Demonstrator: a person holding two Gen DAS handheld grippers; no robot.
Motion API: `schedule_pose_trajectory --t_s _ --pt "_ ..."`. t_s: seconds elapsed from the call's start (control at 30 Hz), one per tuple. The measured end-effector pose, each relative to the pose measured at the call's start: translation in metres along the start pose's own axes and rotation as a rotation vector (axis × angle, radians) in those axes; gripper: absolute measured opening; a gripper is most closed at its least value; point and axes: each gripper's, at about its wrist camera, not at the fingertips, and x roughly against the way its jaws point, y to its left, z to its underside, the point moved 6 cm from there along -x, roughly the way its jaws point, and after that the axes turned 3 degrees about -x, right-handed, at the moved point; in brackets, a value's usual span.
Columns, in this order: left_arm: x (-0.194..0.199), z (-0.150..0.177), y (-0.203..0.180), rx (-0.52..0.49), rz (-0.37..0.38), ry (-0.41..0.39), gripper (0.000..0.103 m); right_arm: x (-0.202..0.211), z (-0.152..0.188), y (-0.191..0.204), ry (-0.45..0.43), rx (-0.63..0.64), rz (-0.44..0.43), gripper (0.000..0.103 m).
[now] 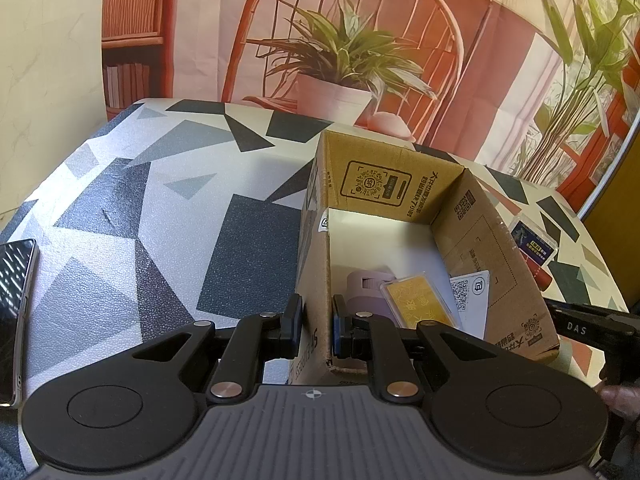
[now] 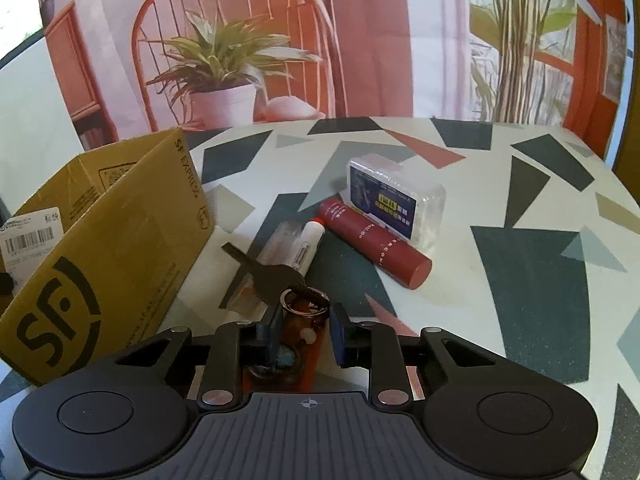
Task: Organize rigid objects
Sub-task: 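Move the right gripper back to the keys and red items, then grasp the keys with the right gripper and lift them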
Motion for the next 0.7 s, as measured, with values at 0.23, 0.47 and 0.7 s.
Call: schedule_pose_trajectory --t_s 0.23,0.47,0.7 --pt "0.000 0.000 0.000 -0.001 -0.001 -0.001 0.016 0.005 -0.006 0.006 -0.024 0.032 -0.005 0.027" --pt "0.000 0.001 0.000 0.001 0.000 0.000 0.016 0.005 -0.012 0.001 -0.025 0.051 0.012 0.027" --pt "0.000 0.001 -0.001 0.000 0.000 0.000 0.016 -0.006 -0.014 0.004 -0.013 0.095 0.005 0.018"
